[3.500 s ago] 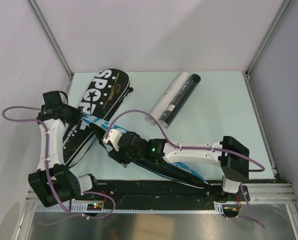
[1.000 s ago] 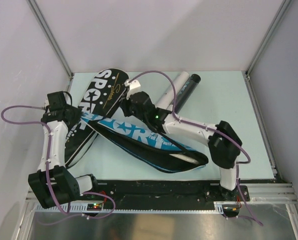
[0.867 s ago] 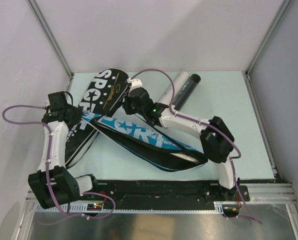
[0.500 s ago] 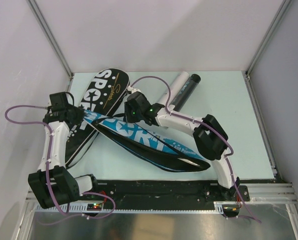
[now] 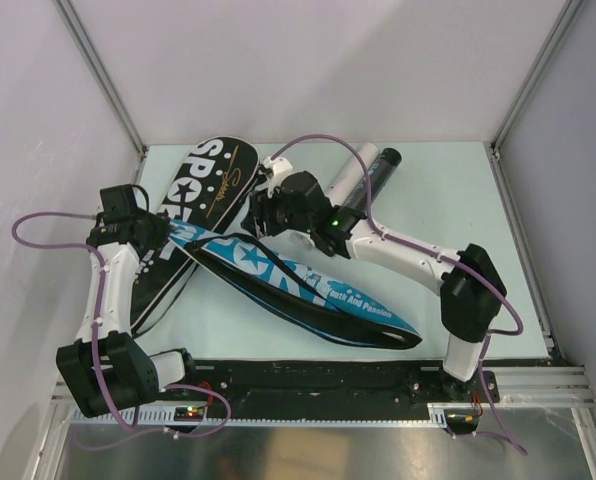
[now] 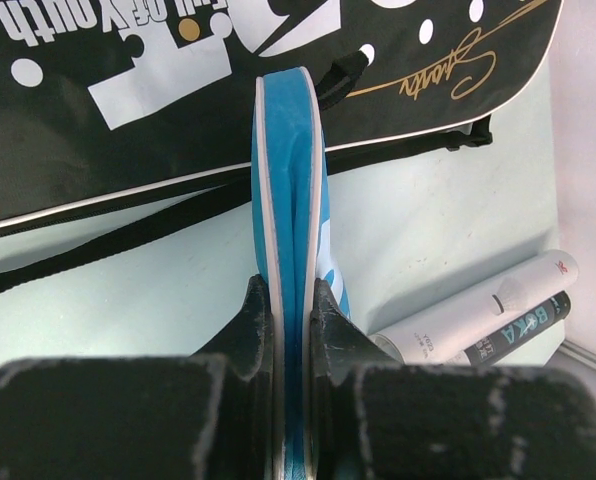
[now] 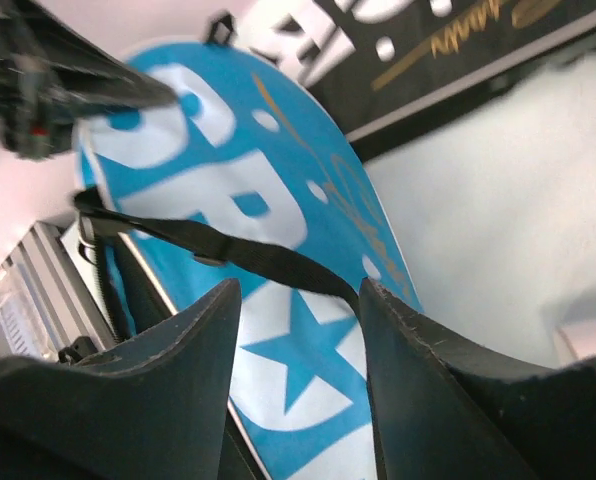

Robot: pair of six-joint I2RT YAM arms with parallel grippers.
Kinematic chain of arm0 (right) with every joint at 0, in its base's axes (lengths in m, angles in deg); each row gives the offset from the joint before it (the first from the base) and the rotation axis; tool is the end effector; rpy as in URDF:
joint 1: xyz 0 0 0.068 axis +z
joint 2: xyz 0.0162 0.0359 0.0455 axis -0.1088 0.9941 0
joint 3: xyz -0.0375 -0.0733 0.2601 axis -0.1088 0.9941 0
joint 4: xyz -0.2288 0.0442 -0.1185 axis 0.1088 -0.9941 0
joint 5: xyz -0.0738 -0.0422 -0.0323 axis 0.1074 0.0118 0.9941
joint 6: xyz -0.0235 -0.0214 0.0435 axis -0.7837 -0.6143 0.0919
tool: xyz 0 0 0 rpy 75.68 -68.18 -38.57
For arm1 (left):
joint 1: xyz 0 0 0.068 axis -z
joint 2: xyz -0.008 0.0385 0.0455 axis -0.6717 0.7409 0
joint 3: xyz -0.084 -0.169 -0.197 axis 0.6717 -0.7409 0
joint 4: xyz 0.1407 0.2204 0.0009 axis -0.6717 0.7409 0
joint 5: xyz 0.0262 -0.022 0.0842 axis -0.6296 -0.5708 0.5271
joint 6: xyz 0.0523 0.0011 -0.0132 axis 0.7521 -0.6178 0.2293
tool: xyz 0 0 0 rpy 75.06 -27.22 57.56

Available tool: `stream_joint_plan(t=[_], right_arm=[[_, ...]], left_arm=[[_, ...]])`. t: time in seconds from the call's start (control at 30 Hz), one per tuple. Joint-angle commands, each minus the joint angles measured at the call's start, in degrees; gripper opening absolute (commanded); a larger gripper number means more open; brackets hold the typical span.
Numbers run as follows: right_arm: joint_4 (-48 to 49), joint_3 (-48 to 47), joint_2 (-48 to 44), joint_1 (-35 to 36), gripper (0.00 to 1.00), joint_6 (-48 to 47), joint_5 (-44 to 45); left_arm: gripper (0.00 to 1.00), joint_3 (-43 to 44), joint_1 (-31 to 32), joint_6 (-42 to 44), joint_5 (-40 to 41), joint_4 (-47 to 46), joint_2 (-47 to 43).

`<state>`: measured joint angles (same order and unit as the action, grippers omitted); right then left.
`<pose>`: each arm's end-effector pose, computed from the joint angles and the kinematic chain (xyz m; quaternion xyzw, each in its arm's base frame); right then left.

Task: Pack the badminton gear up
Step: Adjust the racket bag at the center of the board.

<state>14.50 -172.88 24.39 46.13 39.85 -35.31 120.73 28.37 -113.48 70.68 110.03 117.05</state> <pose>0.2660 0.3488 0.3106 -0.2360 0.8006 0.3531 0.4226 0.2425 0.0573 0.2950 -0.5022 0.7871 -0.1468 0.3267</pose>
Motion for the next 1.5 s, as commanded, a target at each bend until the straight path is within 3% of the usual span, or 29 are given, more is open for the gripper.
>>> stream_joint_plan(t=[0.0,0.13,0.37,0.57,0.87,1.27,1.47], right_arm=[[10.2,1.6,-3.7,1.6,0.57,-11.3,-2.6],[17.0,5.2,-5.9,3.3,0.54,-23.4,-8.1],[26.5,8.4,-3.5,8.8,0.50,-53.0,-5.6],[37.1,12.1,0.1,11.1,0.51,-68.7,-8.8],[50.6,17.0,5.4,12.6,0.51,-83.1,-13.1],[64.4,16.8,12.2,15.0,0.49,-93.3,-3.7],[66.1,16.9,12.9,14.7,0.38,-98.3,-5.2]], left_arm=[[0.00,-0.3,0.9,-1.9,-2.8,0.9,-1.5],[0.00,-0.7,0.9,-2.9,-3.0,1.0,-1.6],[0.00,-0.8,0.8,-4.5,-3.8,1.0,-2.0],[0.00,-1.3,0.7,-6.3,-5.7,1.6,-2.0],[0.00,-0.9,0.2,-6.8,-8.1,2.2,-2.4],[0.00,-0.7,-0.4,-6.8,-9.1,2.4,-1.7],[0.00,-1.1,-0.8,-6.9,-10.6,2.6,-1.9]])
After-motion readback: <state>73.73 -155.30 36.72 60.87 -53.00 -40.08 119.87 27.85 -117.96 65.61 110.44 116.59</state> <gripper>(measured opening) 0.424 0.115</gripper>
